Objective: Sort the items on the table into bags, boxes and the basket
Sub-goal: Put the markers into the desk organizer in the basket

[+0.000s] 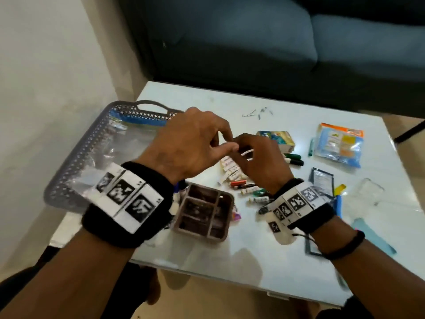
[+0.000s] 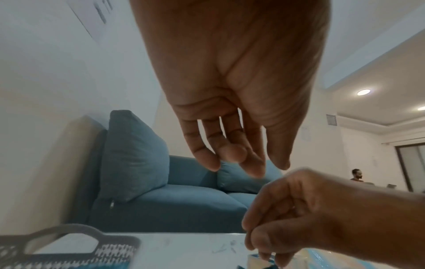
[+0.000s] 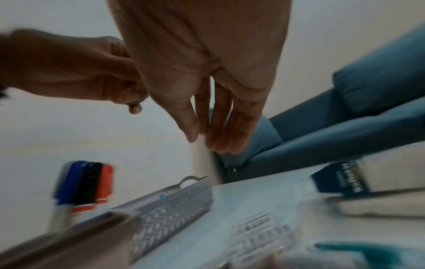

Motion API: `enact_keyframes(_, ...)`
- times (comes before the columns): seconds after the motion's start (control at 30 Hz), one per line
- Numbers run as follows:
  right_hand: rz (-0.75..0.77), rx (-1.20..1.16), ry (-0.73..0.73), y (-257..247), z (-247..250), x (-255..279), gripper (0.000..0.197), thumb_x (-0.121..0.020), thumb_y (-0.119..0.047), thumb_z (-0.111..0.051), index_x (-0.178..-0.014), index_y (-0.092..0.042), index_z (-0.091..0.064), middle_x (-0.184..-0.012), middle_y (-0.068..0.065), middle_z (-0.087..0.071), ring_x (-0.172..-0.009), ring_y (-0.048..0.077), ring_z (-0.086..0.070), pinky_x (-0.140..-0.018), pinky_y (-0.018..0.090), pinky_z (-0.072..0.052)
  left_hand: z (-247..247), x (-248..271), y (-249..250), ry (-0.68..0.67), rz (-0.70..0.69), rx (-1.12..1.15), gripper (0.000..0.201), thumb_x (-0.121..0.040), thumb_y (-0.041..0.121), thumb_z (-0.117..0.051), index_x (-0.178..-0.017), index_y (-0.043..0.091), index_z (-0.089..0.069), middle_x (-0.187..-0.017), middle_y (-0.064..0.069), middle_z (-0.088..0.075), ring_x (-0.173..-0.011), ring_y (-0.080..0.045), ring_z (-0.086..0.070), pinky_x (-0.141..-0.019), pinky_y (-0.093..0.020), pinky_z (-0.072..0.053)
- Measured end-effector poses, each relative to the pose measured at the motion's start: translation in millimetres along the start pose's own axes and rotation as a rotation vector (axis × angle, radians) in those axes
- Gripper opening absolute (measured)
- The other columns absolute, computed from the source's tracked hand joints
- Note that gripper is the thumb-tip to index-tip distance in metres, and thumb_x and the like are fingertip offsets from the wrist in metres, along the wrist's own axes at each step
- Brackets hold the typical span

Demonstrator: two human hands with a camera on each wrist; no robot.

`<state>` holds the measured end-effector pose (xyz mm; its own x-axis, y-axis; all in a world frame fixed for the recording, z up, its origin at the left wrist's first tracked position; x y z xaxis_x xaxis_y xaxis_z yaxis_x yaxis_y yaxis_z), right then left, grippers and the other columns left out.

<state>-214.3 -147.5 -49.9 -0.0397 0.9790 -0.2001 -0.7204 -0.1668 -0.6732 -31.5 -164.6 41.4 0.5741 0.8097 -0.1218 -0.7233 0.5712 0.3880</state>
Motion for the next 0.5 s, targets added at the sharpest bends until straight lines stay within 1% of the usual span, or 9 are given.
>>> enact_keyframes(0.07, -0.131, 0.233, -0.019, 41.8, 20.4, -7.8, 0.016, -0.089, -0.023, -0.076, -0.101, -0.012, -0.076, -0.091, 0.002, -0.074, -0.083, 0.019, -0.068, -0.076, 0.032, -0.056, -16.0, -10.9, 16.3, -0.048, -0.018, 0.017, 0.032, -0.092, 0.056, -0.065, -0.11, 0.032, -0.073, -0.087, 0.013, -0.073, -0.078, -0.008, -0.064, -0.082, -0.038, -0.058)
enact_keyframes(0.13, -0.272, 0.366, -0.049, 81.2, 38.6, -10.9, 0.013, -0.086, -0.016, -0.076, -0.097, -0.01, -0.076, -0.095, 0.011, -0.073, -0.091, 0.031, -0.068, -0.079, 0.035, -0.054, -32.4, -17.1, 28.3, -0.124, -0.036, 0.018, 0.033, -0.092, 0.057, -0.065, -0.115, 0.034, -0.071, -0.092, 0.013, -0.073, -0.082, -0.01, -0.066, -0.083, -0.038, -0.058)
enact_keyframes(0.17, -0.33, 0.407, -0.066, 97.3, 44.5, -10.3, 0.013, -0.086, -0.013, -0.075, -0.099, -0.009, -0.075, -0.1, 0.013, -0.073, -0.095, 0.033, -0.068, -0.082, 0.036, -0.054, -38.9, -18.1, 32.2, -0.164, -0.044, 0.014, 0.034, -0.092, 0.057, -0.065, -0.116, 0.035, -0.07, -0.093, 0.013, -0.072, -0.083, -0.011, -0.066, -0.083, -0.038, -0.058)
enact_keyframes(0.23, -0.422, 0.468, -0.102, 121.7, 53.1, -7.8, 0.014, -0.086, -0.01, -0.072, -0.1, -0.01, -0.075, -0.102, 0.014, -0.073, -0.097, 0.035, -0.068, -0.085, 0.04, -0.057, -48.1, -21.8, 37.9, -0.214, -0.057, 0.001, 0.034, -0.092, 0.058, -0.064, -0.117, 0.036, -0.068, -0.095, 0.012, -0.071, -0.086, -0.012, -0.065, -0.083, -0.038, -0.057)
enact_keyframes(0.3, -0.461, 0.514, -0.14, 137.5, 56.4, -4.4, 0.016, -0.085, -0.009, -0.07, -0.1, -0.012, -0.075, -0.098, 0.014, -0.072, -0.094, 0.036, -0.068, -0.083, 0.044, -0.059, -52.0, -27.8, 41.7, -0.21, -0.06, -0.013, 0.034, -0.092, 0.058, -0.064, -0.118, 0.036, -0.067, -0.097, 0.012, -0.07, -0.087, -0.011, -0.065, -0.082, -0.038, -0.057)
enact_keyframes(0.4, -0.483, 0.548, -0.168, 152.1, 60.4, 0.6, 0.016, -0.085, -0.008, -0.071, -0.099, -0.015, -0.074, -0.098, 0.012, -0.071, -0.093, 0.034, -0.067, -0.081, 0.044, -0.059, -54.3, -38.8, 45.8, -0.173, -0.047, -0.013, 0.033, -0.092, 0.057, -0.065, -0.117, 0.036, -0.069, -0.098, 0.012, -0.072, -0.086, -0.011, -0.067, -0.079, -0.035, -0.056)
enact_keyframes(0.5, -0.469, 0.583, -0.207, 162.4, 63.4, 6.3, 0.026, -0.082, -0.004, -0.072, -0.104, -0.017, -0.076, -0.105, 0.011, -0.07, -0.097, 0.033, -0.067, -0.082, 0.042, -0.059, -56.7, -47.8, 52.1, -0.15, -0.033, -0.018, 0.032, -0.092, 0.055, -0.067, -0.117, 0.035, -0.07, -0.097, 0.011, -0.073, -0.085, -0.012, -0.067, -0.076, -0.034, -0.055)
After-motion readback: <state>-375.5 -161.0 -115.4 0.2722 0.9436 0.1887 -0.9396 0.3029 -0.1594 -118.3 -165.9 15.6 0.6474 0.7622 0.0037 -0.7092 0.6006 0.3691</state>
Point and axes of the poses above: each hand's wrist, its own x-axis away from the middle knuckle, its own z-axis out of the back of the hand, y = z × x, the point moved 1 cm from there along -x, towards the middle knuckle
